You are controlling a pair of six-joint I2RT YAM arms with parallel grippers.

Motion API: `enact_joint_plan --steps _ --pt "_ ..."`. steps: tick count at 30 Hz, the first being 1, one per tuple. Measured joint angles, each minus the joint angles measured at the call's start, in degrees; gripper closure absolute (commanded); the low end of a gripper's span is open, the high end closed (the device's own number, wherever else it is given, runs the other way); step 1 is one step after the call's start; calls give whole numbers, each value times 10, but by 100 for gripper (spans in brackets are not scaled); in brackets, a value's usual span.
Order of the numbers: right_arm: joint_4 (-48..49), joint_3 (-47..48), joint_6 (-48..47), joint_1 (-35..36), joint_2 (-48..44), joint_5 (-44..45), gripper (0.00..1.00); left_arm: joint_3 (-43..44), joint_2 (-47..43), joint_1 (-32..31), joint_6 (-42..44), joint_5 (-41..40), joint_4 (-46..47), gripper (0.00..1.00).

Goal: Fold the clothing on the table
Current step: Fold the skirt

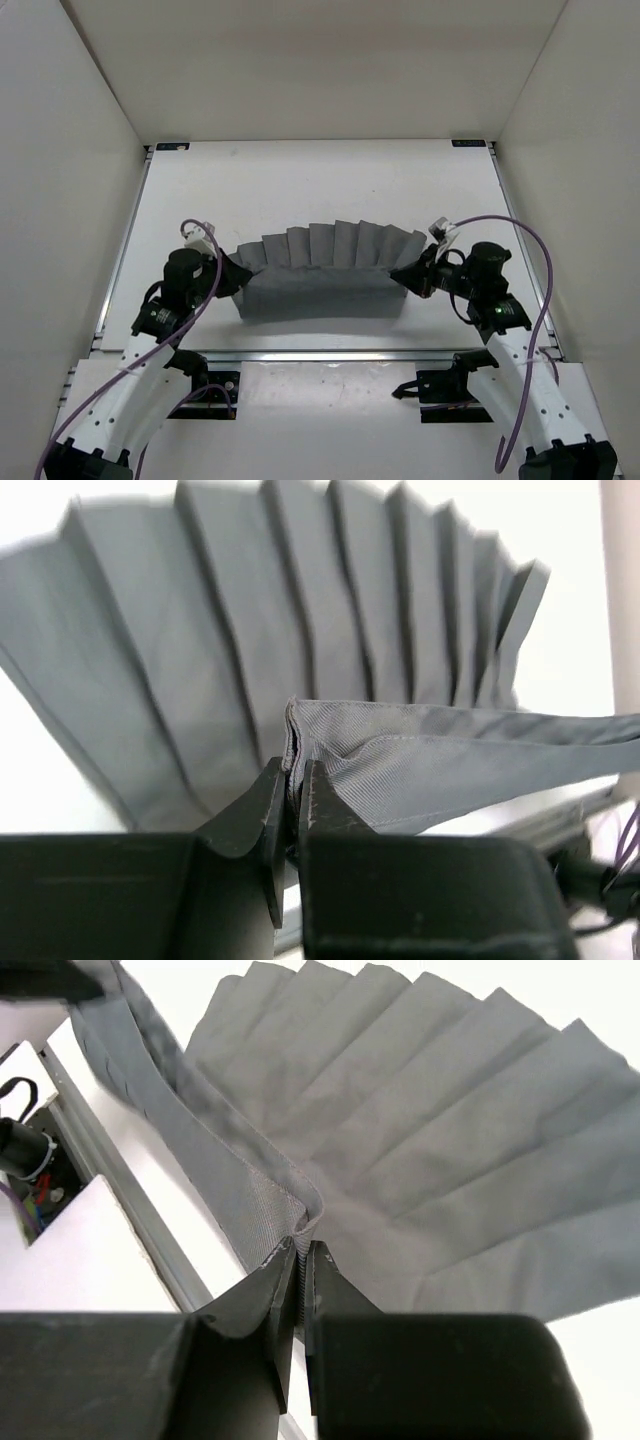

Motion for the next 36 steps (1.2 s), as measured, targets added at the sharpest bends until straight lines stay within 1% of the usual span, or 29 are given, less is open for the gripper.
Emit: enact_joint_plan --steps 4,8,11,13,16,20,21,22,23,24,25,26,27,28,30,32,34,36 --pt "5 75 -11 2 78 -5 100 77 44 10 16 -25 28 100" --pt "72 119 -14 0 173 0 100 122 118 26 32 -40 96 100" --pt "118 134 -5 -7 256 4 100 131 193 37 35 -45 142 100" --pt "143 144 3 -15 318 9 100 141 261 40 36 -47 164 100" --pt "158 172 12 -22 403 24 100 167 358 42 37 -52 191 100" --pt "158 249 16 -20 506 48 99 203 455 51 40 -61 225 100" --pt "153 277 18 -19 535 53 98 216 477 54 40 -60 227 89" --pt "150 306 19 -17 563 61 94 231 499 57 40 -60 229 80" --pt "144 337 20 -15 592 71 88 252 524 59 44 -61 231 58" --pt "135 373 17 -12 621 85 83 272 549 62 52 -63 235 42" --pt "122 403 13 -9 644 105 79 289 568 65 60 -66 238 38" --pt "106 432 10 -8 664 129 67 304 583 70 63 -69 243 29" --pt "91 458 10 -4 679 153 60 315 594 75 67 -72 248 24" --pt "72 481 9 -1 690 180 55 322 599 80 68 -71 252 22" --pt "44 504 14 3 693 229 52 332 598 92 68 -66 252 21" --pt "20 505 31 3 678 268 49 334 584 101 65 -62 244 21" --pt "5 479 55 1 648 289 49 315 552 106 58 -63 231 23" --pt "-11 433 76 -5 603 299 49 261 488 98 50 -75 207 24"
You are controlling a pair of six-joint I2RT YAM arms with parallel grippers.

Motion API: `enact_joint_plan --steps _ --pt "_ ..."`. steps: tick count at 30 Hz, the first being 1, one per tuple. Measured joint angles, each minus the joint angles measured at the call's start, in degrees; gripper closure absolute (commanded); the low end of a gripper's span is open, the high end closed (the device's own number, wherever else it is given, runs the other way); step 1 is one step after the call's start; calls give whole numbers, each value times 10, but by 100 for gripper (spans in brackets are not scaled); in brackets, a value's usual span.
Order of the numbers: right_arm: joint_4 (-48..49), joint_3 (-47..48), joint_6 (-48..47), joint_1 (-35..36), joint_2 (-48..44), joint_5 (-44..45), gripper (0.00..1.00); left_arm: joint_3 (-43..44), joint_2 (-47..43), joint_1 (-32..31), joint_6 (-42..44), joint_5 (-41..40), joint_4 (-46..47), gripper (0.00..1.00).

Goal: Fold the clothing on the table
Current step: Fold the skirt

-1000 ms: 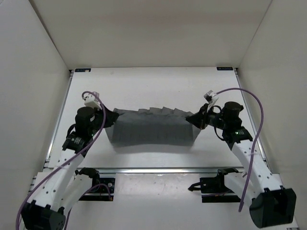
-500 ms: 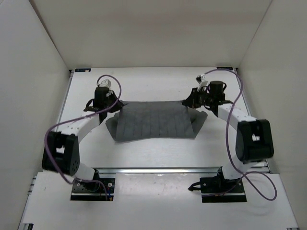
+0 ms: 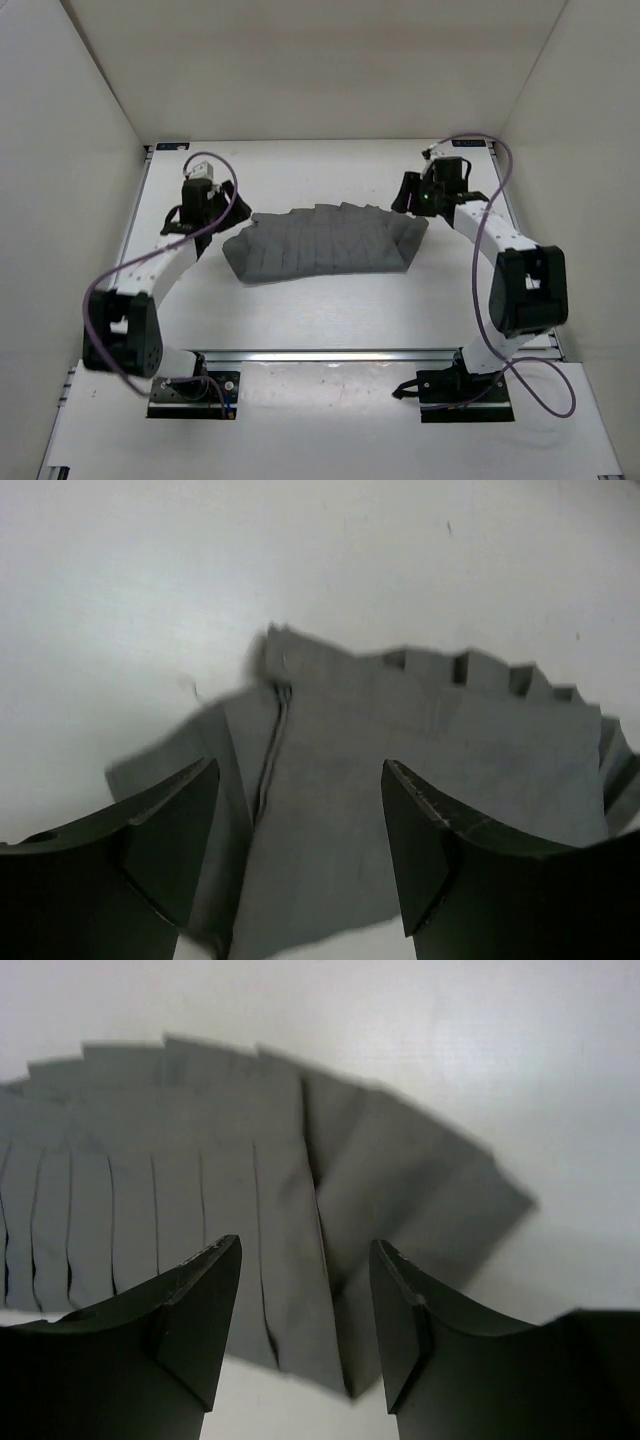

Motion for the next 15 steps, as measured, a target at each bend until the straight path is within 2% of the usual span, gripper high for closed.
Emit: enact_joint_plan --steps 4,7,11,15 --pt "-10 -136 54 -14 -120 9 49 -128 -152 -36 -37 -12 -58 25" --pt "-1 -244 98 -20 -207 15 49 -210 -223 -36 -73 -12 -79 27" --pt "5 -327 148 -13 -259 22 48 -289 -255 -35 -125 -14 -92 25" --pt "37 -369 190 -3 -263 18 46 -351 -255 -35 -187 -11 -39 28"
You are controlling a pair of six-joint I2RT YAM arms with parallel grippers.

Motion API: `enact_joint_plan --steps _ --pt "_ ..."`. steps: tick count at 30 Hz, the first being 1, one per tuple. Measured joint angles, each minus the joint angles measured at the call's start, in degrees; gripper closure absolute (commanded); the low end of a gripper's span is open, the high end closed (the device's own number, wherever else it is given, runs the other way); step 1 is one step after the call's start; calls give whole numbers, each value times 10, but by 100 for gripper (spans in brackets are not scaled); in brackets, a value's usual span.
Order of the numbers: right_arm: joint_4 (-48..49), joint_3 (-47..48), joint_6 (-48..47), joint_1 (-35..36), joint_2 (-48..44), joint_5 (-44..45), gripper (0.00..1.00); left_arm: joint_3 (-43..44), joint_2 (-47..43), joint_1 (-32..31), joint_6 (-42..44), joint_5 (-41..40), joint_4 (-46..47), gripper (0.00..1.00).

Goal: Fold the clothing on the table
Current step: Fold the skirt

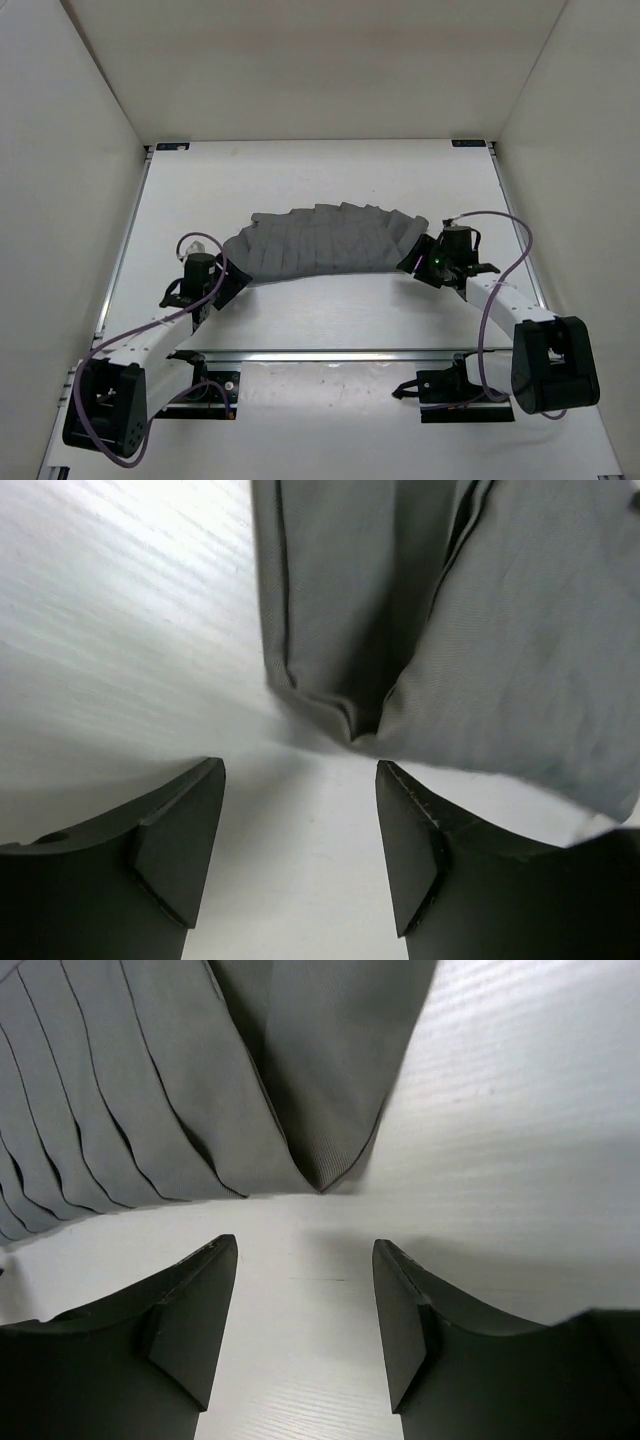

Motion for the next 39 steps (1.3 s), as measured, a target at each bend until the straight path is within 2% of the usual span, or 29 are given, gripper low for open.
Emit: enact_joint_plan --steps 3,5,10,11,12,13,14,15,18,22,26,29,34,39 --pt "36 -39 31 6 -6 -7 45 -25 3 -2 -46 -3 66 30" --pt "62 -64 50 7 -7 -12 46 -29 21 -10 -66 -11 96 40" --pt "150 -96 100 0 13 -33 46 -29 64 -19 -94 -24 156 82" --pt "172 -96 109 -3 26 -37 45 -30 69 -20 -98 -26 165 86" --pt "193 -96 120 -4 40 -39 49 -31 72 -22 -101 -30 172 100" --pt "215 -96 129 -7 53 -40 69 -32 75 -23 -104 -33 180 100" --pt "238 -96 137 -9 69 -42 81 -34 77 -24 -104 -37 188 100" --pt "258 -96 149 -11 86 -46 99 -37 78 -25 -104 -40 195 100" --pt "287 -85 177 -26 142 -70 100 -43 82 -27 -104 -46 205 100" --pt "246 -2 148 0 162 -68 100 -43 89 -28 -104 -51 217 100" --pt "213 134 56 76 161 -47 100 -51 89 -31 -104 -56 230 100" --pt "198 236 -17 130 175 -69 100 -64 89 -31 -108 -59 242 100" --pt "167 383 -116 205 268 -136 100 -74 87 -31 -112 -62 253 100" --pt "85 497 -196 293 384 -174 99 -76 86 -30 -112 -63 257 100"
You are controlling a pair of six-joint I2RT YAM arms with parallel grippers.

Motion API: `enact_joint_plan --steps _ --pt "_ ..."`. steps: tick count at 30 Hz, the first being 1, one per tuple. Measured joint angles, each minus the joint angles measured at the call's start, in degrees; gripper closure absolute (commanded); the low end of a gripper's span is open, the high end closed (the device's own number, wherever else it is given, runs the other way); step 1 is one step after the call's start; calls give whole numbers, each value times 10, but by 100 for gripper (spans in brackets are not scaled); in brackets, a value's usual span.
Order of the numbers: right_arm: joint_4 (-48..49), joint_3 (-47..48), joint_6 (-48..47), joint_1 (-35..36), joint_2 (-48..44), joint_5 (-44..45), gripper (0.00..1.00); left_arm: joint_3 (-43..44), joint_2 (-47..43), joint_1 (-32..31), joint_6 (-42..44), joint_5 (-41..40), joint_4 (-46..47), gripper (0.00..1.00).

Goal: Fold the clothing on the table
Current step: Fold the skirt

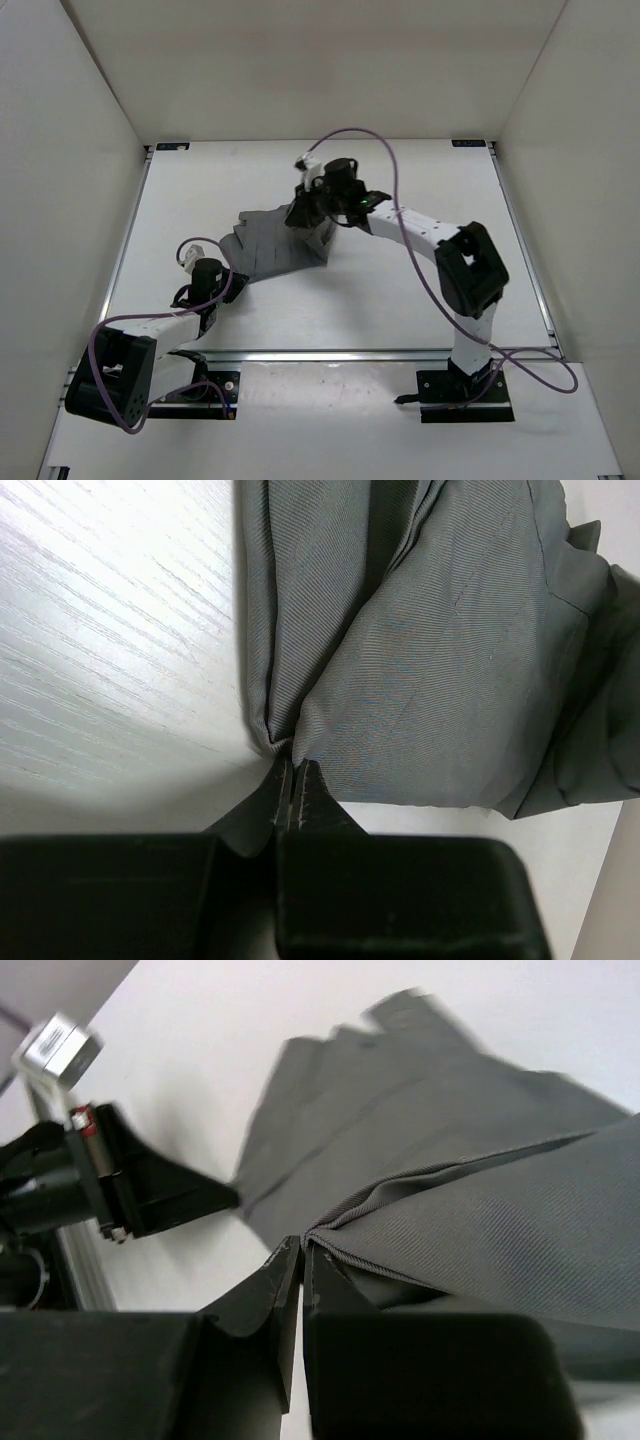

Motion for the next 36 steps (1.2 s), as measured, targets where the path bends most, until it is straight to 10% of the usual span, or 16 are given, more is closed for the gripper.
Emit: enact_joint_plan --steps 16,23,28,36 --pt "-135 193 -57 128 184 -94 100 -31 -7 12 10 13 45 100" --pt "-202 294 -75 116 250 -186 59 -58 -38 15 14 14 58 96" --pt "-203 269 -95 113 225 -242 44 -59 -69 22 21 15 35 48" --pt "17 -90 -26 77 -108 -185 27 -51 -211 31 11 37 -104 33"
